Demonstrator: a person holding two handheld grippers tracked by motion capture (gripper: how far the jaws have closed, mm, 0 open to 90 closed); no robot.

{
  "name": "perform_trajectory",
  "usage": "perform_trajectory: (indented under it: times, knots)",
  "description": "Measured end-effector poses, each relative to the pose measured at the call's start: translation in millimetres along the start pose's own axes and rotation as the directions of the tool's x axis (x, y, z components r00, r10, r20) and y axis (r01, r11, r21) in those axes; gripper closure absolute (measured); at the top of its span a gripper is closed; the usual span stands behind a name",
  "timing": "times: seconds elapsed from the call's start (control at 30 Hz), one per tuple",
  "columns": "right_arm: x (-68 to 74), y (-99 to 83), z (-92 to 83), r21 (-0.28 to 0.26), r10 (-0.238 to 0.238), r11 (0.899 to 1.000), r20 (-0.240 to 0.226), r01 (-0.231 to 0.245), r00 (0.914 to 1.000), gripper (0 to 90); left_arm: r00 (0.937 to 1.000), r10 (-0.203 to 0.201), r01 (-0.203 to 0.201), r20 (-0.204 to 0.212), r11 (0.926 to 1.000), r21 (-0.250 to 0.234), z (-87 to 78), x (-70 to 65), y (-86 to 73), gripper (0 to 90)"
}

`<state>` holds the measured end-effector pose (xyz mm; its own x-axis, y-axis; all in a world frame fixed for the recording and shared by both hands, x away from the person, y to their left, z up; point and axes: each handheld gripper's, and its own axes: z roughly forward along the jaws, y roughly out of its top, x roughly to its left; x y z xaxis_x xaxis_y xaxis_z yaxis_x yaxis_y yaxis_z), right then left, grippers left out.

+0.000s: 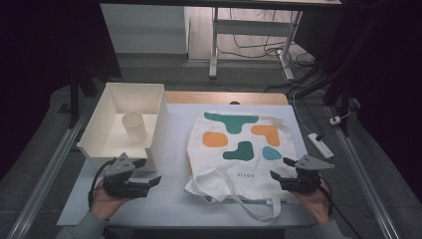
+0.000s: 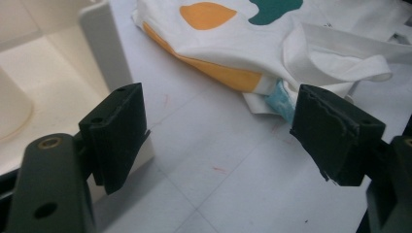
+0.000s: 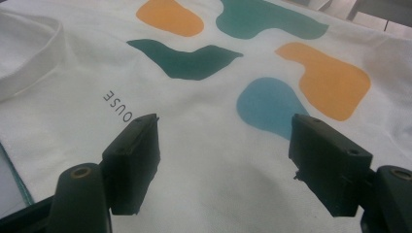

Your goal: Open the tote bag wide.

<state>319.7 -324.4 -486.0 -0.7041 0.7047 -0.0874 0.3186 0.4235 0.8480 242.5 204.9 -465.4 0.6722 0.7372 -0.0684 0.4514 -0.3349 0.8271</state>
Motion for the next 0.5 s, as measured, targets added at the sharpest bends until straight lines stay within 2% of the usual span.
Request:
perform_trajectory:
  times: [0.23, 0.5]
  knots:
    - [0.2, 0.0, 0.1, -0.001, -0.001, 1.000, -0.008, 0.001, 1.0000, 27.1, 0.9995, 0.022, -0.022, 0.022, 0.9996, 0.018, 9.0, -5.6, 2.5, 21.4]
    - [1.6, 0.2, 1.0, 0.000, -0.001, 1.000, -0.008, 0.001, 1.0000, 27.3, 0.9961, 0.074, -0.075, 0.049, 0.9965, 0.036, 22.0, -16.2, 10.3, 22.0]
